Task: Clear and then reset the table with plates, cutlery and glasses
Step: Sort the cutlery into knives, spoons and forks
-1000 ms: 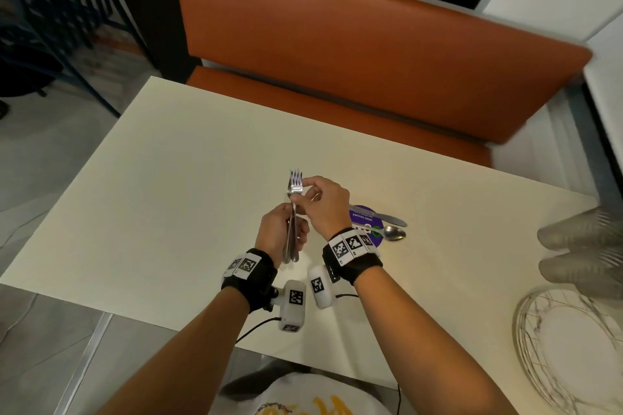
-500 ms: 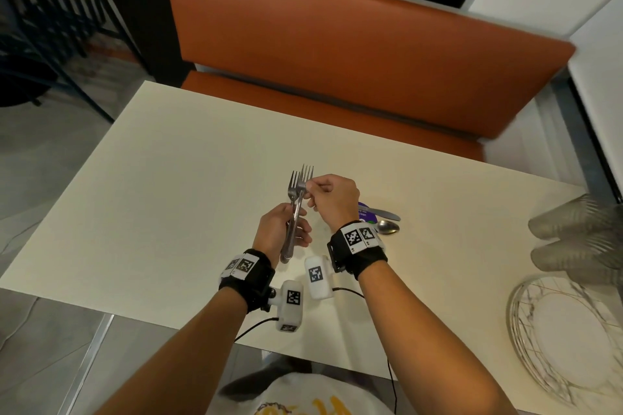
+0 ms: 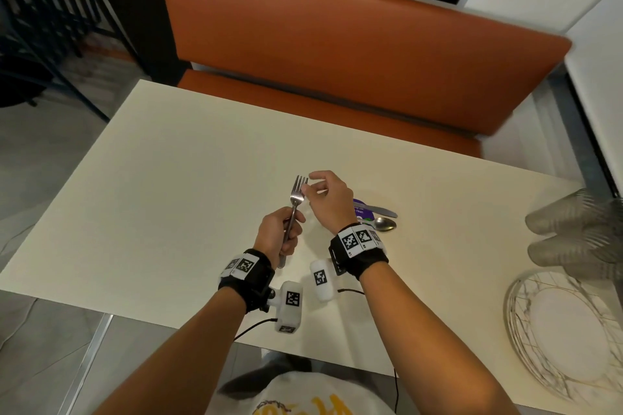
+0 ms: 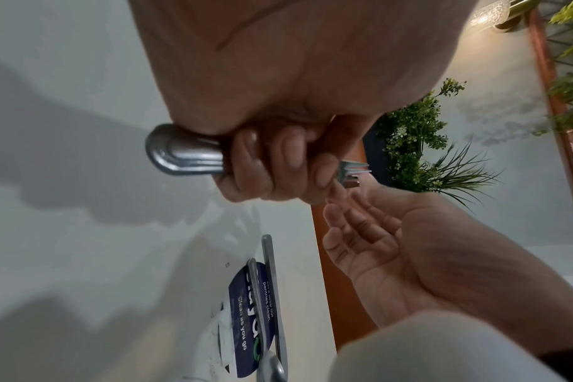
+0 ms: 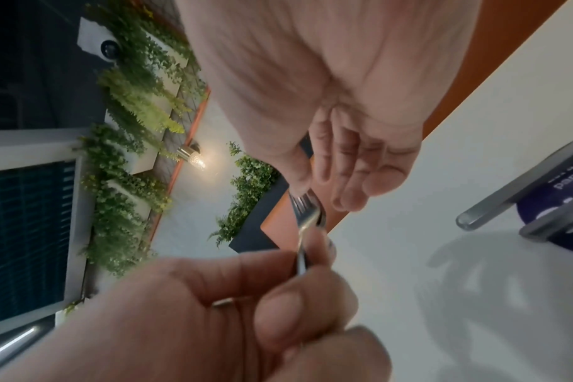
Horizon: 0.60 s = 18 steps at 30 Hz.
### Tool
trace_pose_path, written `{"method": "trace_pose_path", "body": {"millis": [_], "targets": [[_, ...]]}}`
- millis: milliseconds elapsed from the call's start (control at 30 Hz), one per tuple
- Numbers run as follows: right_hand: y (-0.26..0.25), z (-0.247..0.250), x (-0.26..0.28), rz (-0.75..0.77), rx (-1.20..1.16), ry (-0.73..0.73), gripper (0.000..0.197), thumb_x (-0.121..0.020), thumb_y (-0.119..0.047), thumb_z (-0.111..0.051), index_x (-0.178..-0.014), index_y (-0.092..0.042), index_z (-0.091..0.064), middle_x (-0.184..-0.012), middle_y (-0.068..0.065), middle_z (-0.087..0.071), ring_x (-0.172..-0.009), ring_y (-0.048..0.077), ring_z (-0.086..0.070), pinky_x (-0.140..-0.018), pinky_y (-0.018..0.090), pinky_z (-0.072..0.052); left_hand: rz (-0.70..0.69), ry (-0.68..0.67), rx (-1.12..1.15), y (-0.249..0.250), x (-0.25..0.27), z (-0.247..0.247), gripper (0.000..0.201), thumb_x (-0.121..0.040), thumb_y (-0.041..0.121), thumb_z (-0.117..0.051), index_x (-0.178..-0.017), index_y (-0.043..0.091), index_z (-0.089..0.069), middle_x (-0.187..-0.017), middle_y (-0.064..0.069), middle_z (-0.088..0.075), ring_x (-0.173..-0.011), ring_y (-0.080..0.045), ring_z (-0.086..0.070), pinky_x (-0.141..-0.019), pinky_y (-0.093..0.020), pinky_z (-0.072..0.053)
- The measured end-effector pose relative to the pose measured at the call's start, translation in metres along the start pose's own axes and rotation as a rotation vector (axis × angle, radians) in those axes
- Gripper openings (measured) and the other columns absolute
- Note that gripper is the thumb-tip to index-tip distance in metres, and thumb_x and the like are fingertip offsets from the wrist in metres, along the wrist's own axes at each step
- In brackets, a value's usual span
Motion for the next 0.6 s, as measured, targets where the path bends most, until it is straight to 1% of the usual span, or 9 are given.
{"method": "trace_pose_path", "body": {"millis": [100,167,233,300,367,400,467,533,600], "targets": [[-0.003,0.005,-0.004,0.064,0.044,-0.066,0.028,-0.097,-0.028,-0.064,-0.124,-0.024,-0.067,-0.099,-0.002,-0.073,-0.087,0.015,-0.069,-0.082,0.029,-0.056,0.039,-0.013,-0.034,0.001,0.0,-0.003,0.03,-0.099,0.025,-0.04,-0.073,0.017,-0.054,-0.057,0.001,-0.036,-0.038,-0.012,-0.021,-0.048,-0.03,-0.008],[-0.002,0.011,-0.008,0.094,0.089,-0.094,0.021,-0.096,-0.021,-0.063,-0.114,-0.018,-0.072,-0.097,0.001,-0.075,-0.08,0.016,-0.071,-0.076,0.03,-0.058,0.049,-0.03,-0.088,0.001,-0.001,-0.009,0.029,-0.098,0.024,-0.039,-0.072,0.019,-0.05,-0.058,0.002,-0.033,-0.04,-0.012,-0.019,-0.049,-0.03,-0.007],[0.003,0.022,-0.01,0.069,0.113,-0.091,0.015,-0.094,-0.015,-0.064,-0.104,-0.012,-0.075,-0.093,0.003,-0.076,-0.076,0.019,-0.073,-0.075,0.033,-0.058,0.035,-0.057,-0.151,0.002,-0.001,-0.018,0.028,-0.097,0.023,-0.038,-0.072,0.018,-0.05,-0.058,0.002,-0.032,-0.042,-0.013,-0.02,-0.042,-0.025,-0.01],[0.012,0.037,-0.012,0.028,0.134,-0.041,0.013,-0.092,-0.013,-0.065,-0.099,-0.012,-0.076,-0.092,0.001,-0.077,-0.083,0.018,-0.072,-0.082,0.035,-0.059,-0.021,-0.079,-0.239,0.006,-0.003,-0.028,0.026,-0.097,0.019,-0.041,-0.077,0.012,-0.056,-0.058,-0.001,-0.04,-0.041,-0.015,-0.028,-0.037,-0.021,-0.019],[0.028,0.054,-0.01,-0.026,0.125,0.039,0.013,-0.092,-0.013,-0.064,-0.097,-0.013,-0.076,-0.09,-0.001,-0.077,-0.083,0.016,-0.072,-0.083,0.036,-0.06,-0.122,-0.083,-0.449,0.006,-0.008,-0.035,0.019,-0.097,0.018,-0.053,-0.085,0.007,-0.063,-0.064,-0.006,-0.056,-0.041,-0.016,-0.045,-0.036,-0.021,-0.03],[0.037,0.064,-0.008,-0.061,0.114,0.095,0.013,-0.092,-0.014,-0.064,-0.097,-0.015,-0.076,-0.087,-0.001,-0.077,-0.08,0.017,-0.073,-0.081,0.037,-0.061,-0.178,-0.082,-0.57,0.004,-0.012,-0.038,0.013,-0.095,0.02,-0.061,-0.09,0.009,-0.066,-0.07,-0.006,-0.063,-0.045,-0.015,-0.055,-0.038,-0.021,-0.037],[0.058,0.084,-0.003,-0.155,0.056,0.2,0.013,-0.092,-0.016,-0.063,-0.097,-0.016,-0.075,-0.084,-0.001,-0.076,-0.077,0.018,-0.073,-0.079,0.038,-0.061,-0.269,-0.088,-0.721,-0.002,-0.022,-0.04,0.008,-0.089,0.021,-0.073,-0.094,0.019,-0.067,-0.08,0.0,-0.071,-0.06,-0.012,-0.067,-0.053,-0.021,-0.049],[0.082,0.102,0.004,-0.261,-0.005,0.284,0.013,-0.091,-0.016,-0.065,-0.098,-0.015,-0.076,-0.085,0.001,-0.076,-0.08,0.019,-0.073,-0.081,0.034,-0.06,-0.347,-0.082,-0.823,-0.006,-0.032,-0.041,0.016,-0.083,0.016,-0.078,-0.09,0.026,-0.068,-0.08,0.007,-0.07,-0.068,-0.006,-0.066,-0.067,-0.017,-0.049],[0.105,0.114,0.012,-0.35,-0.058,0.34,0.015,-0.088,-0.015,-0.067,-0.099,-0.013,-0.076,-0.085,0.003,-0.077,-0.079,0.02,-0.072,-0.08,0.032,-0.06,-0.407,-0.077,-0.949,-0.006,-0.041,-0.046,0.017,-0.082,0.017,-0.076,-0.089,0.03,-0.068,-0.084,0.011,-0.07,-0.075,-0.006,-0.066,-0.072,-0.02,-0.049]]}}
Point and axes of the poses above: each hand's wrist, its own x-axis away from the middle knuckle, its own z-axis out of the back of the hand, y = z × x, the point moved 5 cm from there along -x, towards the middle knuckle
